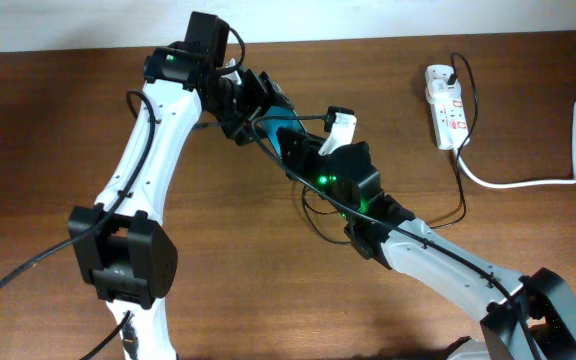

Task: Plug charger to phone and switch on socket

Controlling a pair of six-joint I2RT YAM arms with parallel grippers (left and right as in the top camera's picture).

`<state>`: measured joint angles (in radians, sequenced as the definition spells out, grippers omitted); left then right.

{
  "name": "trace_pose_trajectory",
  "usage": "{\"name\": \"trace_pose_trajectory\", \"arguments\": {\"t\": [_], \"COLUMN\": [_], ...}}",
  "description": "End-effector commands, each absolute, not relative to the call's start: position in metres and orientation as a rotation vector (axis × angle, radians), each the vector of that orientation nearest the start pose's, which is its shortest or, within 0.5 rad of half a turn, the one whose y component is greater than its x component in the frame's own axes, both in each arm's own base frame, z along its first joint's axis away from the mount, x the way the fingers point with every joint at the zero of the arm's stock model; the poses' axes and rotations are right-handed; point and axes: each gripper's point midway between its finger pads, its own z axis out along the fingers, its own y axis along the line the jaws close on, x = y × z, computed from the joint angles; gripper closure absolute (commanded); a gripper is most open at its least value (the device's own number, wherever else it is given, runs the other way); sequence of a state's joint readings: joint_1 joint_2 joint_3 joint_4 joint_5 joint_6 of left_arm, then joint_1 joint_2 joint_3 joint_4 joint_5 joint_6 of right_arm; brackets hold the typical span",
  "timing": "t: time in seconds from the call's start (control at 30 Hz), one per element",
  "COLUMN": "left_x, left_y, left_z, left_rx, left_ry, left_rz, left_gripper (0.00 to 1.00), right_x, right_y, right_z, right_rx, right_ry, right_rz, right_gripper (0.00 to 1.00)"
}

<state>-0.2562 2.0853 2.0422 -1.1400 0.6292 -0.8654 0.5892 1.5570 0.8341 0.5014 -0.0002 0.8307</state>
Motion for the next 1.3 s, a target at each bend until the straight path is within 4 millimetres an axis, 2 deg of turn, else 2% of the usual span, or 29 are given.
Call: {"name": "trace_pose_trajectory", "arguments": {"t": [0.0,0.2,0.3,0.37,0.4,0.6,0.77,0.9,1.03,1.07,1.1,1.27], "left_x": [0.437,0.437,0.437,0.437,0.437,0.437,0.437,0.437,0.437,0.437,0.437,0.435], "left_y": [-0.225,-0.225,-0.225,-0.224,-0.224,-0.224,-0.224,-0.225,-0.225,-0.225,-0.225,-0.227], "left_z": [0.208,0.208,0.208,0.208,0.208,0.208,0.208,0.208,0.208,0.208,0.208,0.210], "left_rx": [-0.688,-0.688,-0.688,-0.689,-0.689,-0.689,-0.689,-0.688,-0.688,-0.688,-0.688,-0.654], "left_ry": [2.844,2.844,2.844,2.843,2.843,2.843,2.843,2.845,2.845,2.845,2.845,2.848], "left_rz": [-1.174,-1.173,-1.172,-1.168,-1.168,-1.168,-1.168,-1.173,-1.174,-1.174,-1.175,-1.203], "left_gripper": [0.66,0.66,0.67,0.67,0.67,0.66,0.54,0.43,0.19,0.18,0.02,0.01], "right_x": [0.399,0.399,0.399,0.399,0.400,0.399,0.398,0.396,0.396,0.396,0.396,0.397], "right_y": [0.270,0.270,0.270,0.270,0.270,0.270,0.273,0.278,0.278,0.278,0.279,0.275], "right_z": [0.210,0.210,0.210,0.210,0.210,0.210,0.211,0.219,0.219,0.221,0.226,0.226], "right_rx": [0.218,0.218,0.218,0.218,0.219,0.218,0.203,0.179,0.177,0.175,0.170,0.179], "right_ry": [1.888,1.888,1.888,1.887,1.887,1.888,1.891,1.863,1.863,1.855,1.839,1.845], "right_rz": [1.000,1.000,1.000,0.999,0.999,0.999,1.018,1.056,1.059,1.063,1.074,1.064], "right_gripper": [0.72,0.73,0.82,0.93,0.95,0.96,0.96,0.96,0.96,0.96,0.96,0.96]}}
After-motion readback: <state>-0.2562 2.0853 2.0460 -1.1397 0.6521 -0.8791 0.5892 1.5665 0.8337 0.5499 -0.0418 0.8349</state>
